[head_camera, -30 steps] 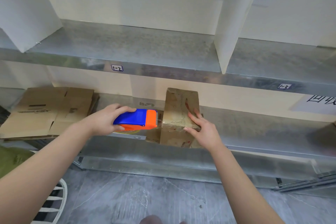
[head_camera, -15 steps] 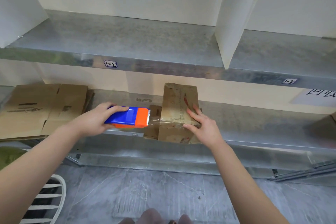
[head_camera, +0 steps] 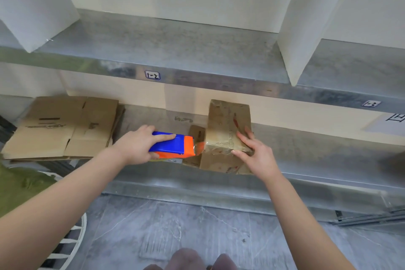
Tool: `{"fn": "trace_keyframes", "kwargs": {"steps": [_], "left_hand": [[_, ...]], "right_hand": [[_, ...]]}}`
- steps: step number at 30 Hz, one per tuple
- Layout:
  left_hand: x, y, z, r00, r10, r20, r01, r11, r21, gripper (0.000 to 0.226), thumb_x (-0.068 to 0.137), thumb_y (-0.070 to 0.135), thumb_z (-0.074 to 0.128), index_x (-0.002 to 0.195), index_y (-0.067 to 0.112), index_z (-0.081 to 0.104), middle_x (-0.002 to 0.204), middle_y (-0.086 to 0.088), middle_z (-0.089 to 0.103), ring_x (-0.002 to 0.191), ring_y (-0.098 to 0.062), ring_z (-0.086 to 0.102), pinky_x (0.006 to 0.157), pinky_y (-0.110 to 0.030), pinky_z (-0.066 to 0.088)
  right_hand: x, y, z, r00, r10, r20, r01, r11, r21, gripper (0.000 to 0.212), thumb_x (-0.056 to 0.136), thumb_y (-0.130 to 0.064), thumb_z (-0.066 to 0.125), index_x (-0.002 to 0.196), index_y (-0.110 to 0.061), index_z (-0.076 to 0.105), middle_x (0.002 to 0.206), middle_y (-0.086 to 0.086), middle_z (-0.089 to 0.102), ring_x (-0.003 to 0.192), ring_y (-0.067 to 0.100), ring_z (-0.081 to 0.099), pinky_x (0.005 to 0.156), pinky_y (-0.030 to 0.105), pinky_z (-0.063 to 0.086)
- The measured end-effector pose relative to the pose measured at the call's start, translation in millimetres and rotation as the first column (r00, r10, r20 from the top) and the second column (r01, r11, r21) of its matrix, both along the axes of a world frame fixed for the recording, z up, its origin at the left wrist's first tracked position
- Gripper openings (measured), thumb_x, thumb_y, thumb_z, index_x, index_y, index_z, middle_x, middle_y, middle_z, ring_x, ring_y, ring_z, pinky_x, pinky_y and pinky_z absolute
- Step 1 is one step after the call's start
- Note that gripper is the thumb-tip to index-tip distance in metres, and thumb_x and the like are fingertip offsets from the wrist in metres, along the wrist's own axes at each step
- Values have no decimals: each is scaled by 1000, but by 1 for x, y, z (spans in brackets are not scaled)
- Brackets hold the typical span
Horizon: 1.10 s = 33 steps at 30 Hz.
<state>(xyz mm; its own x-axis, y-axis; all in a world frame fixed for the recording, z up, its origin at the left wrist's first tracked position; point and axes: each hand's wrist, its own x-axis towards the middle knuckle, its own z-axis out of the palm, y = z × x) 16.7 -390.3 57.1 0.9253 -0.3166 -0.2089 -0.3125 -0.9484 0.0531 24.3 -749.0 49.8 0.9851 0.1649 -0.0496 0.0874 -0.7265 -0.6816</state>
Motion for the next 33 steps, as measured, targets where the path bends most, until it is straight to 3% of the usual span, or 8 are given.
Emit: {"fn": "trace_keyframes", "kwargs": {"steps": [8,11,17,21,25,29,31,33], "left_hand": [[7,-33,-14,998,-5,-57,11,994,108,70,91,50,51,150,48,12,128,-7,41,119,-26,41,87,-35,45],[-1,-26,-29,992,29,-126,-22,998,58,71,91,44,55,148,51,12,126,-4,40,119,-23,38,85,-35,47],[7,15,-21,995,98,-21,-99,993,-62,69,90,19,55,146,47,26,133,-2,38,122,-23,32,75,-31,43],[23,31,-26,994,101,33,-96,986,-134,63,89,14,58,143,41,39,132,-7,43,120,-27,34,83,-36,44],[33,35,-47,992,114,-53,-122,979,-164,64,90,17,62,145,38,37,136,-11,41,123,-31,32,101,-42,36],[38,28,-58,989,99,-112,-101,995,-8,64,94,42,53,150,40,22,159,-7,15,145,-31,8,118,-48,7],[40,16,-52,991,71,-111,-65,996,55,73,88,67,37,152,40,15,162,-2,2,148,-27,-8,117,-50,-8],[36,-2,-43,997,43,-65,-43,999,15,90,72,80,14,152,38,14,162,2,2,148,-25,-10,116,-49,-11]], "right_hand": [[0,1,1,999,-23,-23,23,1000,14,58,83,-37,74,137,-37,52,155,-12,32,138,10,40,105,11,23],[1,0,1,1000,-22,-22,22,999,24,58,83,-37,75,137,-38,52,155,-13,31,137,9,41,105,12,24],[1,1,-1,999,-29,-17,30,999,44,59,82,-37,75,137,-38,52,155,-14,32,138,9,40,109,18,28],[1,1,-2,999,-27,-17,28,998,58,60,82,-37,76,137,-39,51,154,-15,31,138,8,39,108,16,27],[2,2,-4,999,-31,-22,33,996,78,60,82,-35,76,136,-41,51,154,-16,31,138,5,37,107,14,28],[0,2,-4,1000,-29,-5,29,997,78,58,84,-35,74,137,-39,51,154,-16,31,138,4,36,106,12,27],[-1,2,-6,1000,-23,5,23,997,71,57,86,-35,72,138,-38,50,155,-15,30,139,6,36,107,15,29],[-2,3,-7,1000,-16,11,15,998,58,56,87,-36,70,139,-38,49,156,-14,28,140,8,35,108,18,31]]}}
